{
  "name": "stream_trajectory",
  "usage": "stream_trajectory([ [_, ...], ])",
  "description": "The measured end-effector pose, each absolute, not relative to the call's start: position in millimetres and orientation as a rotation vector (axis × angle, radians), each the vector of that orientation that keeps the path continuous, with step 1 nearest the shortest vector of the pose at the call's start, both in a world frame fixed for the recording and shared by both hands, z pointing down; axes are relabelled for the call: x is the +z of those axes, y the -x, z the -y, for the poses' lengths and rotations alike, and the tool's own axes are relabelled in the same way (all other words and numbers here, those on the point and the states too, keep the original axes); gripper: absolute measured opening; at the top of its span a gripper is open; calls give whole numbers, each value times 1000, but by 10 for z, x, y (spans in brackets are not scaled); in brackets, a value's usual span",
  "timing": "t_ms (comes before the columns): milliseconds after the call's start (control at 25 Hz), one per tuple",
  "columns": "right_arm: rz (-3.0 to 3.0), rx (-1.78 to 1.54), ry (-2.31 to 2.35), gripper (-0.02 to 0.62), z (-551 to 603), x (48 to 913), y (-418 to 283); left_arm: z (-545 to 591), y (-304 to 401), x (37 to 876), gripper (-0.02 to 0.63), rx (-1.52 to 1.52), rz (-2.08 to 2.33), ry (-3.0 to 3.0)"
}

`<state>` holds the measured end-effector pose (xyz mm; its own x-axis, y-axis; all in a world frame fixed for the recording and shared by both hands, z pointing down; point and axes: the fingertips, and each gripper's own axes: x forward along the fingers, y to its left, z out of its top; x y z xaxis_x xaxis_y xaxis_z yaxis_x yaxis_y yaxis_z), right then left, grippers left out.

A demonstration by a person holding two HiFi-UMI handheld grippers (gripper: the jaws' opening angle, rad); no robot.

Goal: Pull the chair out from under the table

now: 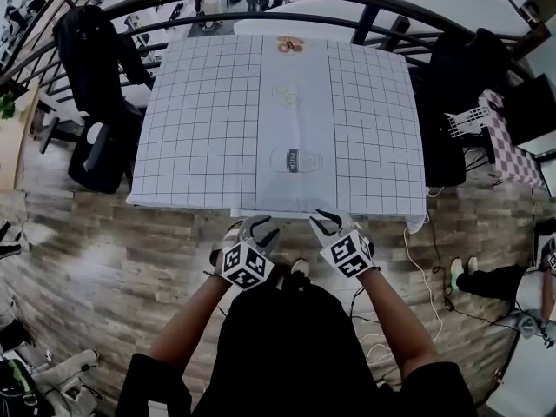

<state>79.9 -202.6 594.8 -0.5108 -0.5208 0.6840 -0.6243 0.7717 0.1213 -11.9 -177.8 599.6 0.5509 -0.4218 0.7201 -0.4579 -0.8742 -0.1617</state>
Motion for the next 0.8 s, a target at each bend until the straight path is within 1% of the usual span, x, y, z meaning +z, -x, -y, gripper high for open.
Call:
stream_trajectory([
  [80, 2188, 175, -770, 117, 2018, 6104, -765, 1787, 104, 6129, 164, 1250, 704, -2692],
  [200, 2145, 158, -669, 129, 2003, 6310, -703, 1845, 135, 6291, 173, 1294, 649, -2668],
  [360, 2098, 138, -568, 133, 1998, 6532, -638, 1923, 167, 6469, 184, 1370, 578, -2661],
  [560, 2070, 138, -500, 133, 1974, 6716, -596, 1967, 181, 6588, 187, 1382, 534, -2645],
  [800, 1981, 140, -353, 143, 1890, 7006, -627, 1923, 159, 6837, 189, 1505, 395, -2616],
])
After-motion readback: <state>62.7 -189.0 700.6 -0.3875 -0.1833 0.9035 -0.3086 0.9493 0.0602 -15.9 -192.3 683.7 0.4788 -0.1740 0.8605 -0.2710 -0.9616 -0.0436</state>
